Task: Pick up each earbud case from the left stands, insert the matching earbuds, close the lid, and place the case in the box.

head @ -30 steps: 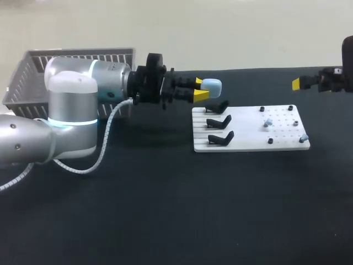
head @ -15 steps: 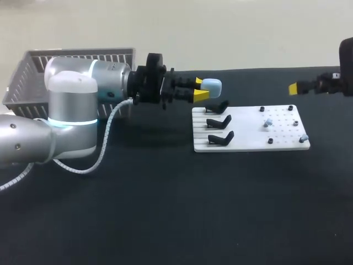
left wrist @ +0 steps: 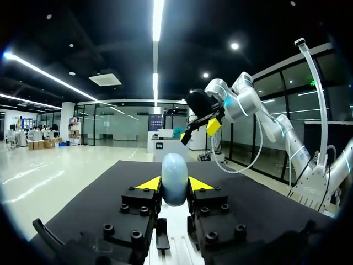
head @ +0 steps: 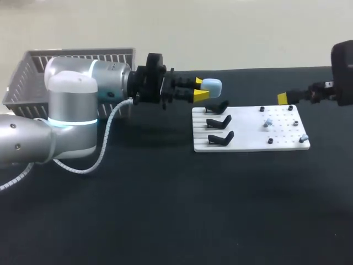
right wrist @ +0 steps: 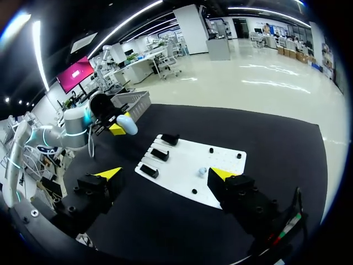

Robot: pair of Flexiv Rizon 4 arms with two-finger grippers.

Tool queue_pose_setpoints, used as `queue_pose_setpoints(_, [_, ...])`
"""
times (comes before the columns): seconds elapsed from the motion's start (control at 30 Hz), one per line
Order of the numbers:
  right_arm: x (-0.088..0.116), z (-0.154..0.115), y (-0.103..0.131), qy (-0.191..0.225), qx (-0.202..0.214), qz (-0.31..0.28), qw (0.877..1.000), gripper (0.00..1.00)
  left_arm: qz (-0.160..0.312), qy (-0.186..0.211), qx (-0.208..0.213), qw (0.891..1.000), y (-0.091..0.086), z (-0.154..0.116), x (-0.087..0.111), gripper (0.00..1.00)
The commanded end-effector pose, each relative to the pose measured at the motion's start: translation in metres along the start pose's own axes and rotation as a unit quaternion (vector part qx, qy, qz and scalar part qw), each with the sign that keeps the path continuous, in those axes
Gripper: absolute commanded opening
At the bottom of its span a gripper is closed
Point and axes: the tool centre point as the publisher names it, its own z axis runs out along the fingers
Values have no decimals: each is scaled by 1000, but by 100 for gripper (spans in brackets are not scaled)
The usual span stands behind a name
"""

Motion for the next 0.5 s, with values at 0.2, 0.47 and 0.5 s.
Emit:
queue_pose_setpoints(0.2, [-7,15,29,36,33,2,999,100,1,-1,-2,1000,-1,0,1,0])
queue_pose_setpoints(0.47, [-13,30,51,56,38,-13,998,100,1,-1,-2,1000,-1,0,1,0])
queue_pose_setpoints(0.5, [-14,32,53,59,41,-16,997,100,1,-1,-2,1000,-1,0,1,0])
